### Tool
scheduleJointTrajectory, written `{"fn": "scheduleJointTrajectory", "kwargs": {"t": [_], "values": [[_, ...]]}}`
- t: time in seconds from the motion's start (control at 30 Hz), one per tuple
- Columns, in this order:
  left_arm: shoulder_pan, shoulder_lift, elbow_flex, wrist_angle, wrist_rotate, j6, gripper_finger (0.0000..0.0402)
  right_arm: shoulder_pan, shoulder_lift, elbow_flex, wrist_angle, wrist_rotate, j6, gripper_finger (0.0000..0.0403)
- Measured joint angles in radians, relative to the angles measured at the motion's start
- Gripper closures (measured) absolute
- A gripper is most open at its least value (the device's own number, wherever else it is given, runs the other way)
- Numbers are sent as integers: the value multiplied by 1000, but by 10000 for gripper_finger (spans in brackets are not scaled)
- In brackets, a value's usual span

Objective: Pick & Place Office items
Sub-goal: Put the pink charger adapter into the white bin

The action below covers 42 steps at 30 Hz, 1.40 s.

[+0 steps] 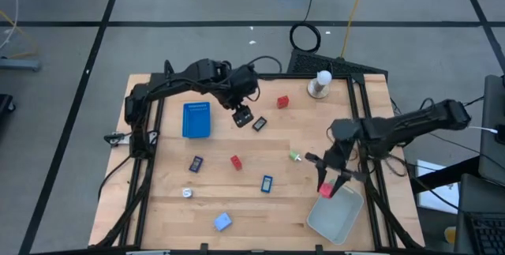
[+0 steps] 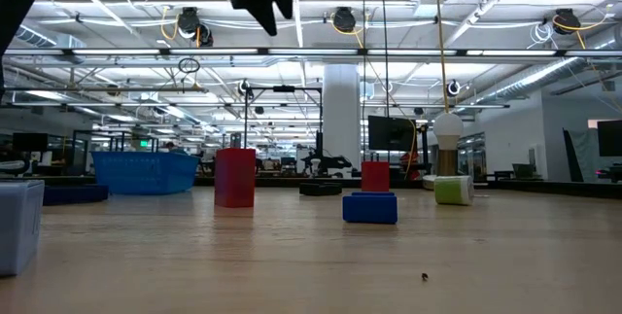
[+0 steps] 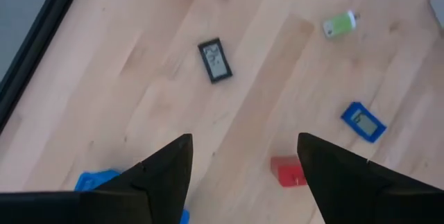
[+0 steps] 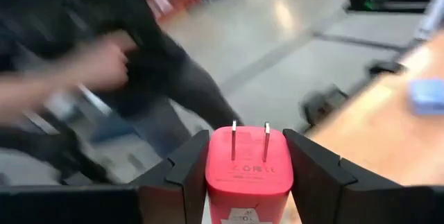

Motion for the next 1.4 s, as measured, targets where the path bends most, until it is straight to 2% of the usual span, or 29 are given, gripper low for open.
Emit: {"fn": "scheduleJointTrajectory", "kwargs": {"t": [0.1, 0.17, 0.27, 0.47, 0.73, 0.83, 1.13, 1.4], "values": [[-24, -14, 0, -16, -20, -9, 136, 84, 37, 146, -371, 245, -232, 253], [-36, -28, 0, -17, -38, -24, 137, 130, 63, 204, -499, 367, -279, 253], [-46, -46, 0, -16, -49, -47, 142, 187, 87, 234, -568, 424, -252, 253], [-61, -92, 0, -24, -95, -82, 154, 311, 123, 235, -599, 537, -119, 253], [-81, -143, 0, -24, -166, -110, 151, 428, 198, 235, -635, 582, -4, 253], [-86, -146, 0, -24, -173, -113, 155, 452, 229, 229, -654, 636, 21, 252], [-86, -152, 0, -25, -173, -110, 153, 459, 255, 97, -645, 653, 83, 253], [-86, -152, 0, -25, -173, -110, 164, 459, 255, 7, -565, 653, 144, 250]]}}
